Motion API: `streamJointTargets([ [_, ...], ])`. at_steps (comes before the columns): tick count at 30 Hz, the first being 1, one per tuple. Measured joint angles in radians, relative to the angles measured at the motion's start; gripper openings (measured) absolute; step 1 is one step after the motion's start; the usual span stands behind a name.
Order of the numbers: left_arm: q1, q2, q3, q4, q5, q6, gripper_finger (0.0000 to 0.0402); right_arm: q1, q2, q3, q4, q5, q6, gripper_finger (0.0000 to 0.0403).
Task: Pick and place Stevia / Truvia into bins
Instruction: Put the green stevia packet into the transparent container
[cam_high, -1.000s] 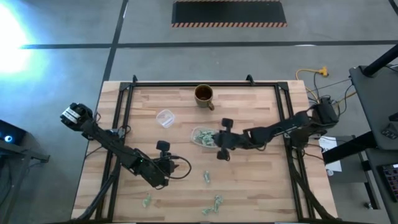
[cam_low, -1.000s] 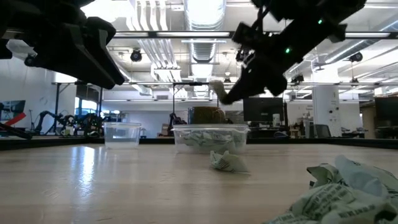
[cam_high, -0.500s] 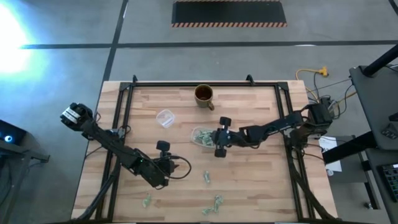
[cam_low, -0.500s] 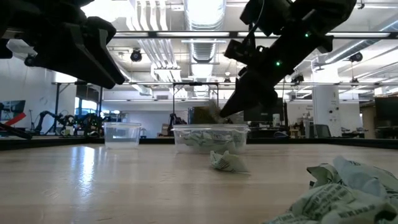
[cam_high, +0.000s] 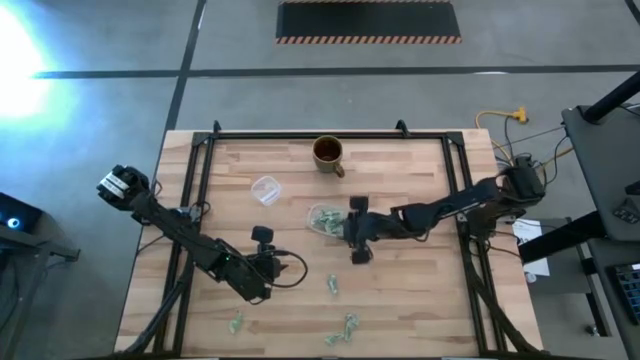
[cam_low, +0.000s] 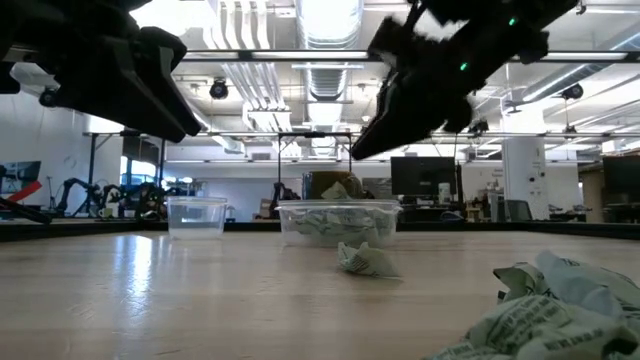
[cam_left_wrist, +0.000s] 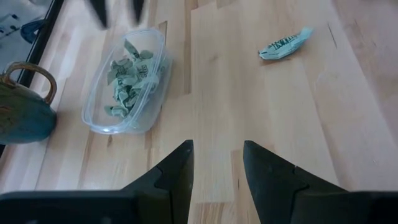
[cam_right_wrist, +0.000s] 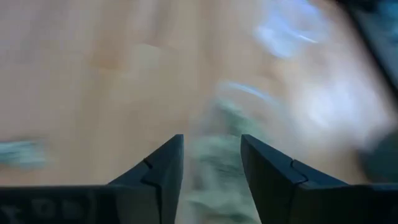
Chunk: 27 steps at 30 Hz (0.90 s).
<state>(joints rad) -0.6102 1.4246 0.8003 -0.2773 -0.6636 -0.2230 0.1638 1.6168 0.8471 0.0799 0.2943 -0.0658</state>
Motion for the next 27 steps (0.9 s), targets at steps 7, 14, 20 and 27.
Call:
streamJointTargets([
  [7,0.0,0.0,0.0,0.0,0.0,0.001,0.0123,0.091,-0.004,0.0,0.042,-0.243,0.017,0.0145],
  [14,0.002,0.0,0.0,0.006,0.0,0.002,0.0123,0.171,0.117,0.0,0.165,-0.246,0.037,0.0132],
  [20,0.001,0.0,0.003,0.009,0.0,0.0,0.0123,0.168,0.174,0.012,0.188,-0.26,0.1,0.0122],
  [27,0.001,0.0,0.003,0.015,0.0,-0.001,0.0123,0.166,0.228,0.016,0.224,-0.27,0.142,0.0116],
])
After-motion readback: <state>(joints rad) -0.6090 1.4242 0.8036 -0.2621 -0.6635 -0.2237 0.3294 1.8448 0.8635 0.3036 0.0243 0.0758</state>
